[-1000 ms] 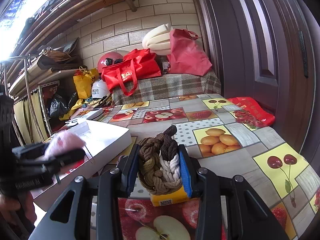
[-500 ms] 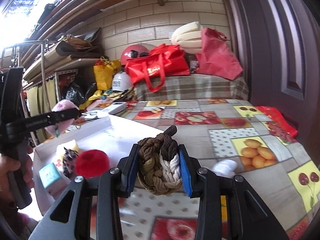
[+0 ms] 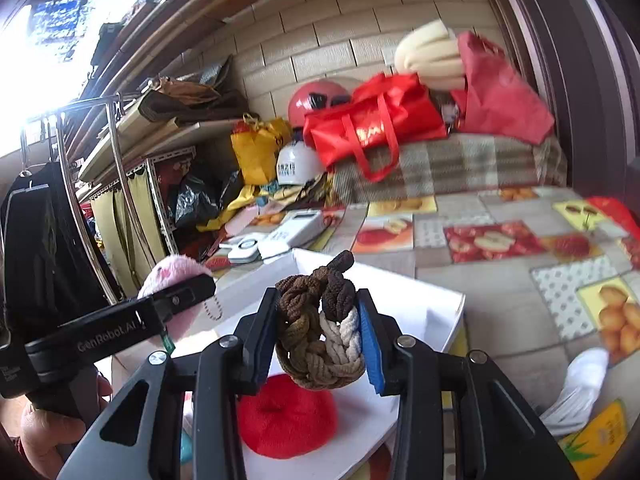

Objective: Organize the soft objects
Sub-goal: 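Open the left tool to drop the plush while the right tool drops the rope knot into the box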

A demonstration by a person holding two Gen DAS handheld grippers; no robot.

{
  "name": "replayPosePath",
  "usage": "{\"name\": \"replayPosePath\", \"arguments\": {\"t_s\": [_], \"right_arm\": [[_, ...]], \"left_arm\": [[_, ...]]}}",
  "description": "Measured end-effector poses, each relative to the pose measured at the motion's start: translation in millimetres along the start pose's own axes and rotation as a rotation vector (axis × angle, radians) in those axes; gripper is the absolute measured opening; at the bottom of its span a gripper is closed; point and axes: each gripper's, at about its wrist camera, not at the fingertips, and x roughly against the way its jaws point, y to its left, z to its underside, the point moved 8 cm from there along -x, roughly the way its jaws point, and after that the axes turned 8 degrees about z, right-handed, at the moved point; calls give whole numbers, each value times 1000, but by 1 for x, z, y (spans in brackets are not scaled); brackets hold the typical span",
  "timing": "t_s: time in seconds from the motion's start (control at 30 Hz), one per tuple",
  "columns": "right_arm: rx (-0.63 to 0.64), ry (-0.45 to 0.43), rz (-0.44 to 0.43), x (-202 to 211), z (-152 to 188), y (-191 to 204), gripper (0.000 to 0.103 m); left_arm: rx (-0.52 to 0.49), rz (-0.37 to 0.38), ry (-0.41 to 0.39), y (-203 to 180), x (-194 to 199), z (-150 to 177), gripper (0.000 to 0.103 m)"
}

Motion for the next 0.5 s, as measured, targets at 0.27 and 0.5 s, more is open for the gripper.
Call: {"name": "replayPosePath", "arguments": {"t_s": [0.27, 0.5], "right_arm": [[-29, 81, -1, -9, 16, -8, 39], [-22, 90, 2, -10, 18, -7, 40]], "left_arm": [[65, 19, 15, 9, -1, 2, 55], [76, 28, 21, 9, -1, 2, 55]]}}
